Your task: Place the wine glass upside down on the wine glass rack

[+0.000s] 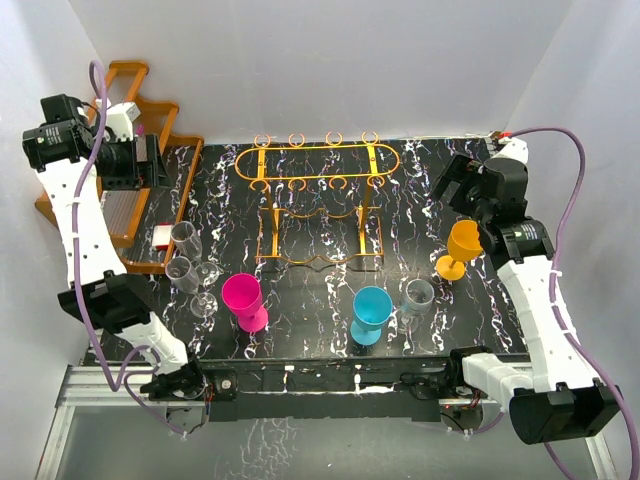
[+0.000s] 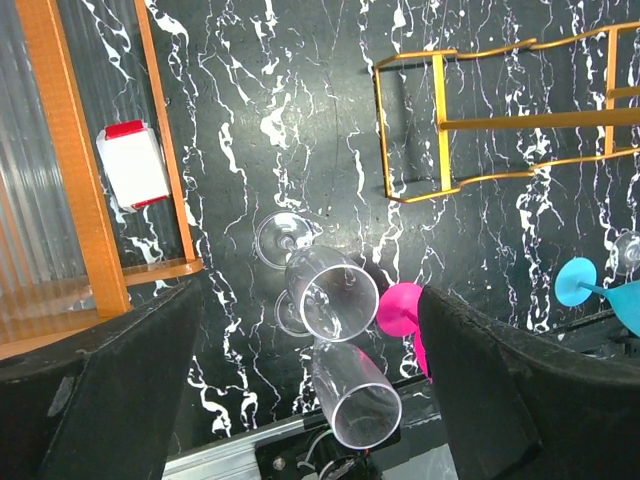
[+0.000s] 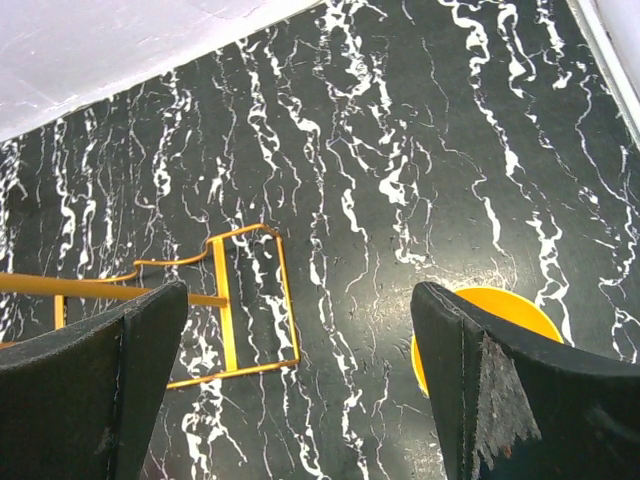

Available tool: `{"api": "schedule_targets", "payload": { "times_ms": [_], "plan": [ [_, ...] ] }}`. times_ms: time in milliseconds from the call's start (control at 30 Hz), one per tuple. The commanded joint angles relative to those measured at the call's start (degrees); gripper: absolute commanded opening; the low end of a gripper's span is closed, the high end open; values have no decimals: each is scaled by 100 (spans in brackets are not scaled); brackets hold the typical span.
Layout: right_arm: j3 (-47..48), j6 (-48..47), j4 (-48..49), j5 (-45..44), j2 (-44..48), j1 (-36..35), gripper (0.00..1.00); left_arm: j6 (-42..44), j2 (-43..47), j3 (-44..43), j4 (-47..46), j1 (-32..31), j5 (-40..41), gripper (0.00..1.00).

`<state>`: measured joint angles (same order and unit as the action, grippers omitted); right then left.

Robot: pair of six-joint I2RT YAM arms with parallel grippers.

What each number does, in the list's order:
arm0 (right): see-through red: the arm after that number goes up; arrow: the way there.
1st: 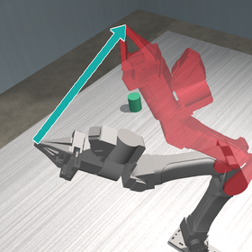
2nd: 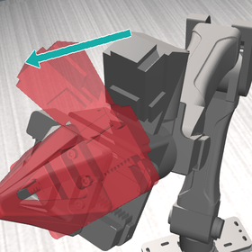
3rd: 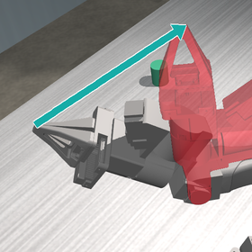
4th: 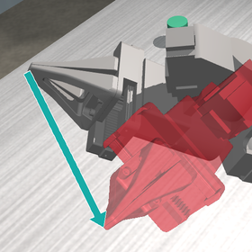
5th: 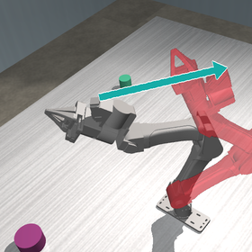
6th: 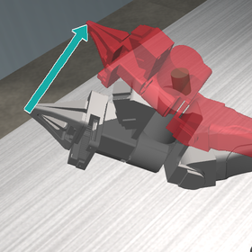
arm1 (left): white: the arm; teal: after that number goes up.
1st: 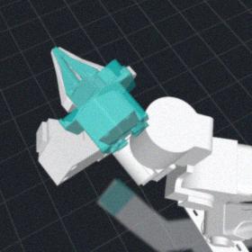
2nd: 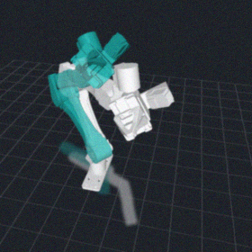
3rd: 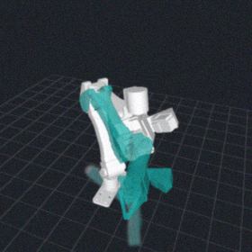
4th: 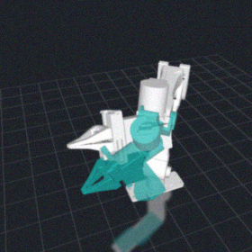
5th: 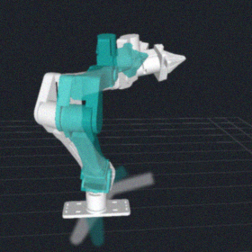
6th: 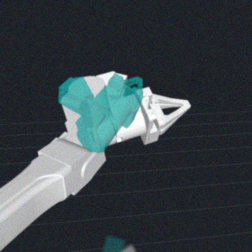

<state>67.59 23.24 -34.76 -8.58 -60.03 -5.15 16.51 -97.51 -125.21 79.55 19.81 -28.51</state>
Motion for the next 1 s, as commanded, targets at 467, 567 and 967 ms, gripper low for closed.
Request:
{"api": "schedule_targets", "payload": {
  "times_ms": [467,567,967],
  "plan": [
    [127,-300,281,533,318,-5,98,550,-113,1008,217,-544,264,42],
    [119,-307,284,463,374,-6,98,526,71,1441,-48,-670,603,42],
    [-248,-214,460,589,713,-7,98,425,456,2283,-870,-672,1144,42]
  ]
}}
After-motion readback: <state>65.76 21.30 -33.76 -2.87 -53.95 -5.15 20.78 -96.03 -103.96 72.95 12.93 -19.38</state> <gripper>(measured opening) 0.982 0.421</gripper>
